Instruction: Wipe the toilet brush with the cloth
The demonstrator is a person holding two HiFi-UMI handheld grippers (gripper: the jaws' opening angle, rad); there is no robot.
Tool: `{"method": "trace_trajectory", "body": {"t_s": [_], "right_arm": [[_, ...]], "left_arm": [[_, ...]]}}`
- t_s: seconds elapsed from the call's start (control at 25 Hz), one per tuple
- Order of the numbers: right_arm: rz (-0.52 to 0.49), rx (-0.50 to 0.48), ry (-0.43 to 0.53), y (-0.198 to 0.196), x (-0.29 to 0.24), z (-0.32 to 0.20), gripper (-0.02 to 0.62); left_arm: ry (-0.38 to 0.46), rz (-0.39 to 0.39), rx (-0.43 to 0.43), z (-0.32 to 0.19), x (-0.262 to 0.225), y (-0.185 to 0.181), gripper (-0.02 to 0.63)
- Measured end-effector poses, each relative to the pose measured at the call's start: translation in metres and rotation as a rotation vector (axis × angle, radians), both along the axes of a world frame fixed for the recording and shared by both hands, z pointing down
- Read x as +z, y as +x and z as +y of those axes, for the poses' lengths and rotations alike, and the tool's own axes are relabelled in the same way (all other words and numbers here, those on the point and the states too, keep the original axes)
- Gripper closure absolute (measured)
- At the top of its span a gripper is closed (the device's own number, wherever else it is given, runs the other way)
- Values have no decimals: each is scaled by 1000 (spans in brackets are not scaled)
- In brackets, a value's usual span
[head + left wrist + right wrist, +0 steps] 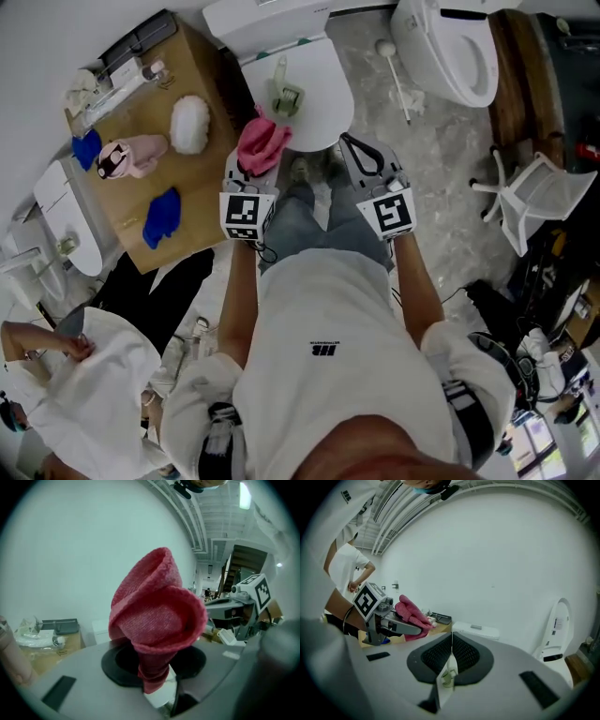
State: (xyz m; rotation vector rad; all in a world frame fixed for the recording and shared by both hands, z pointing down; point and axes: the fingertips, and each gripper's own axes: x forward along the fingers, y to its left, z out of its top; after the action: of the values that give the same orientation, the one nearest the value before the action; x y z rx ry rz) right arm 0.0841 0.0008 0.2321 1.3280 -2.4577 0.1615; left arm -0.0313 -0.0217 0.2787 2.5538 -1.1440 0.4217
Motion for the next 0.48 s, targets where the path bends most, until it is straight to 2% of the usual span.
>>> {"method": "trace_trajectory", "body": {"t_s": [0.48], "right_arm": [[45,-183,-96,-5,83,-42,597]], "left_arm": [[-78,-17,-142,-26,79,6,462]]}}
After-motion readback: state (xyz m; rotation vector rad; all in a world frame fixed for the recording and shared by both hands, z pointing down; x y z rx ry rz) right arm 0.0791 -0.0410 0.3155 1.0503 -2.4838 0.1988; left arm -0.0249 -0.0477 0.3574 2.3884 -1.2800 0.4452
